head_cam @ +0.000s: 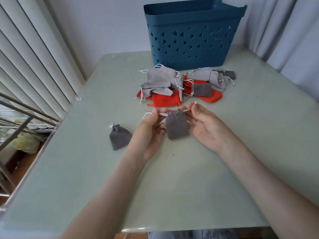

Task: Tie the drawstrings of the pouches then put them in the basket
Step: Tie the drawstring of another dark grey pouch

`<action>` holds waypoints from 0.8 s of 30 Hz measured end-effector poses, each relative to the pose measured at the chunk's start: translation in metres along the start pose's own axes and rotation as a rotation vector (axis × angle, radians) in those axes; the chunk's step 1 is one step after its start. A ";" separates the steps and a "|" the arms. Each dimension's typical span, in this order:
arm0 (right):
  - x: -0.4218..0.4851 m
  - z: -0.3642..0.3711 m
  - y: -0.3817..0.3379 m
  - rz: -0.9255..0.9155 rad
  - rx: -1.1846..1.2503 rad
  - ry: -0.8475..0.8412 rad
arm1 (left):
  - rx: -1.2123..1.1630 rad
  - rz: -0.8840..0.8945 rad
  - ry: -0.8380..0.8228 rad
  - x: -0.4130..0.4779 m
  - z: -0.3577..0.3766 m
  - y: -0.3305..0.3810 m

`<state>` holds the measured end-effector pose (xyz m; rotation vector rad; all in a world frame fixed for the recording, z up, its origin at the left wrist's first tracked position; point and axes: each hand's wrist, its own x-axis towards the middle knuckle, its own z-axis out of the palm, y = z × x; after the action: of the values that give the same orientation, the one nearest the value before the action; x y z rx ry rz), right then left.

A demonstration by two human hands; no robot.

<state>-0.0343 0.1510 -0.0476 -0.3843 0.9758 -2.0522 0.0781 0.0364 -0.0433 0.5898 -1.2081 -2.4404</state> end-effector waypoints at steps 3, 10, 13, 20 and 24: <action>0.000 0.001 -0.001 0.030 0.026 -0.032 | -0.277 -0.058 0.027 0.004 -0.005 0.004; -0.005 -0.003 -0.005 -0.001 -0.193 0.030 | -0.133 -0.138 0.032 0.001 -0.007 0.004; -0.007 0.000 -0.008 -0.033 -0.312 -0.003 | -0.054 -0.130 0.006 -0.001 -0.005 0.003; -0.009 0.001 -0.012 -0.120 -0.350 -0.013 | -0.050 -0.005 -0.012 -0.004 -0.001 0.005; -0.008 0.001 -0.013 -0.262 -0.351 -0.014 | 0.007 0.096 -0.037 -0.008 -0.001 0.010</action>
<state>-0.0355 0.1618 -0.0360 -0.7433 1.3397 -2.1010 0.0866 0.0341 -0.0346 0.4791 -1.2311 -2.3783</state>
